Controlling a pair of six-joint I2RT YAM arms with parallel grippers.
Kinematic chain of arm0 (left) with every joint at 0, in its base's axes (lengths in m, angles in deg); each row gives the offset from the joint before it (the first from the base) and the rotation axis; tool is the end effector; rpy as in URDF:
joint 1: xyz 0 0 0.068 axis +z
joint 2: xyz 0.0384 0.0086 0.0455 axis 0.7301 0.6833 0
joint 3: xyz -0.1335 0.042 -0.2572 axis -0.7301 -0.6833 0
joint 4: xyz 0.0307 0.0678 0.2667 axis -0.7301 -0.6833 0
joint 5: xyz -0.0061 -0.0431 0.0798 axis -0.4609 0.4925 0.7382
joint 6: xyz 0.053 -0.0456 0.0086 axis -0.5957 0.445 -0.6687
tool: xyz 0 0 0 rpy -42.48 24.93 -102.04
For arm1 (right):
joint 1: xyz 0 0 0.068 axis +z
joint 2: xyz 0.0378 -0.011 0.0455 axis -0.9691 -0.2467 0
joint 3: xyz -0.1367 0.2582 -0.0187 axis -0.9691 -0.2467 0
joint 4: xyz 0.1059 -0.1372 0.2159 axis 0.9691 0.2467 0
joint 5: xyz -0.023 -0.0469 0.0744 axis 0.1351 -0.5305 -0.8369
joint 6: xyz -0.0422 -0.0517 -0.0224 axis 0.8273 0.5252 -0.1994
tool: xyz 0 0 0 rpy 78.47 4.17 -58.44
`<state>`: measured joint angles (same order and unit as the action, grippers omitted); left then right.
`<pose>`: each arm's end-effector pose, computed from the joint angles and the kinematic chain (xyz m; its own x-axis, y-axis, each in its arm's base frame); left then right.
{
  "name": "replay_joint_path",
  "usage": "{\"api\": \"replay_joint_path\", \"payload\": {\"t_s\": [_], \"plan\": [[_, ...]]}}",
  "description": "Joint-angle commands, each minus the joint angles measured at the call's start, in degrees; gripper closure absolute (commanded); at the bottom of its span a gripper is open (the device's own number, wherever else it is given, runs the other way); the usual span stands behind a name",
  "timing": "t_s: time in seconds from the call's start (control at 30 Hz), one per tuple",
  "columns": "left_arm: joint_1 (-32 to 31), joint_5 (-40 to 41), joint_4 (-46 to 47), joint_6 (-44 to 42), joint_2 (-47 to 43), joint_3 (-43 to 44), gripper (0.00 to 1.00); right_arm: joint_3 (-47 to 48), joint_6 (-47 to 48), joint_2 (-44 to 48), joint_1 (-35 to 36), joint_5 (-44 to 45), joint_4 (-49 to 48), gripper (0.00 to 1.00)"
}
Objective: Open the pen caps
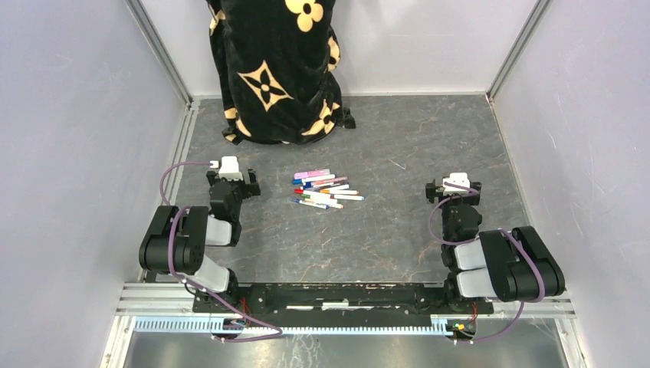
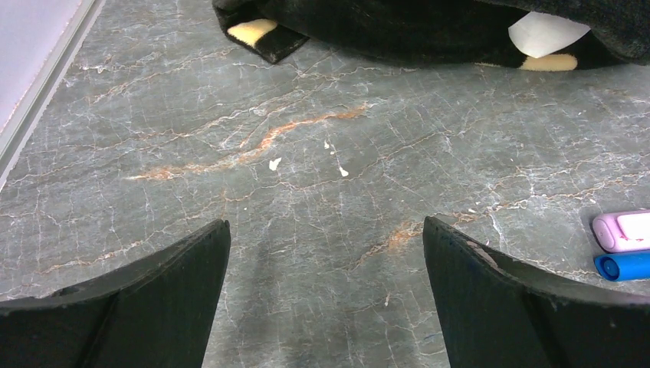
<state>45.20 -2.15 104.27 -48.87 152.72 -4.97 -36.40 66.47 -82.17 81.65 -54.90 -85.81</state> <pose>0.2670 -0.0025 0.1369 -0.1910 0.0096 -0.9816 -0.0615 0.9979 0.0218 0.2066 0.0077 0.1503 -0.0211 -0.2064 -0.9782 0.1344 0.9690 -0.2074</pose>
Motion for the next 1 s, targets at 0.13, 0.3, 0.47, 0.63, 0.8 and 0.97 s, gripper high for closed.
{"api": "replay_joint_path", "payload": {"t_s": [0.13,0.3,0.47,0.63,0.8,0.97], "plan": [[-0.1,-0.7,1.7,1.4,-0.5,1.3,0.00,-5.5,0.2,0.3,-0.1,-0.7,-1.6,0.02],[-0.1,-0.9,1.8,1.5,-0.7,1.2,0.00,1.0,-1.7,4.9,-0.1,3.5,12.6,0.02],[0.3,0.2,-11.0,2.0,-3.3,5.9,0.00,14.5,-7.1,6.6,0.0,3.6,38.2,0.02],[1.5,-4.7,-37.6,-3.5,-4.9,21.5,0.00,14.5,-22.1,13.2,-0.1,-1.5,34.2,0.02],[5.0,-11.5,-47.2,-3.3,-10.8,27.3,0.00,24.0,-30.7,12.0,-0.1,-7.7,44.8,0.02],[7.1,-19.4,-67.7,-3.9,-8.9,42.1,0.00,40.2,-14.5,0.7,10.7,-11.9,56.4,0.02]]}}
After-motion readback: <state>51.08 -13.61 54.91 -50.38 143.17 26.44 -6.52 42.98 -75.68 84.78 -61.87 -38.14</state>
